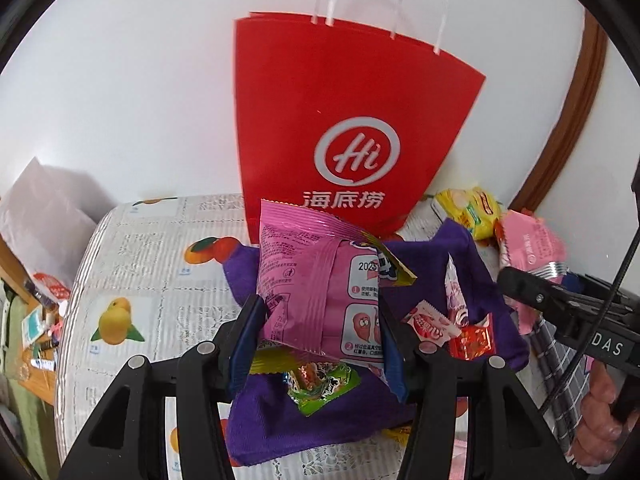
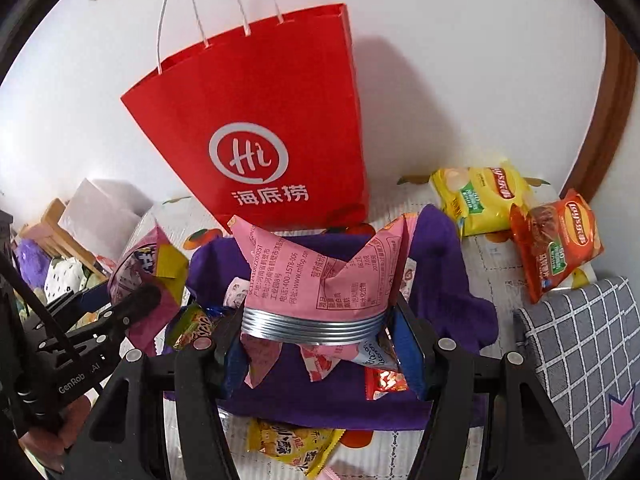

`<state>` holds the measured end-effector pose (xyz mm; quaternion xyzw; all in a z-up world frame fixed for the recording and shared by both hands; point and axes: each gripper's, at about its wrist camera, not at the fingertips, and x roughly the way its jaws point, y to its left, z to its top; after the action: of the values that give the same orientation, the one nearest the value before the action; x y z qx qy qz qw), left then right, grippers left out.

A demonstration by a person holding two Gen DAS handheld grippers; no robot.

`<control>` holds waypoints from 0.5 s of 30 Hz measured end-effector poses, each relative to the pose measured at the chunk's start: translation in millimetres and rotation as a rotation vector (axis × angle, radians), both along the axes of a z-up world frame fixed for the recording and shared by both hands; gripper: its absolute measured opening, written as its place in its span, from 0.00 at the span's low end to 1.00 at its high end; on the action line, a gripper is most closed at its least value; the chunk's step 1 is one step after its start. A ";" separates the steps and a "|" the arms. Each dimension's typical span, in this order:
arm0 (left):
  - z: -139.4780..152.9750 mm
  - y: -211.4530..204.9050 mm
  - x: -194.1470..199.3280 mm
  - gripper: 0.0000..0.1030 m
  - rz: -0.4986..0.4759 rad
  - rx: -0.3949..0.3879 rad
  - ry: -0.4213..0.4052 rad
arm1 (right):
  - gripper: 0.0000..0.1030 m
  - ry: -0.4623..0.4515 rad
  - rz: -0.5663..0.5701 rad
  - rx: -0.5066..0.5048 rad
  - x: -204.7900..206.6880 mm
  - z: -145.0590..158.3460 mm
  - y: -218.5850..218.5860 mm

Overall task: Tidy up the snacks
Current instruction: 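Carry both pink packets over the purple towel with both tools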

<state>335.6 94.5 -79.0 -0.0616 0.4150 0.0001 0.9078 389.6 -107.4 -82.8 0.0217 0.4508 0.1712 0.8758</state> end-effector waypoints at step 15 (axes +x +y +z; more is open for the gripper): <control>-25.9 -4.5 10.4 0.50 -0.023 -0.023 0.073 | 0.60 0.053 0.015 -0.020 11.8 -25.7 -2.5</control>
<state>346.0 90.0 -104.9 -0.0671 0.4485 -0.0130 0.8912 401.3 -109.9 -108.5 0.0140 0.4759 0.1726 0.8623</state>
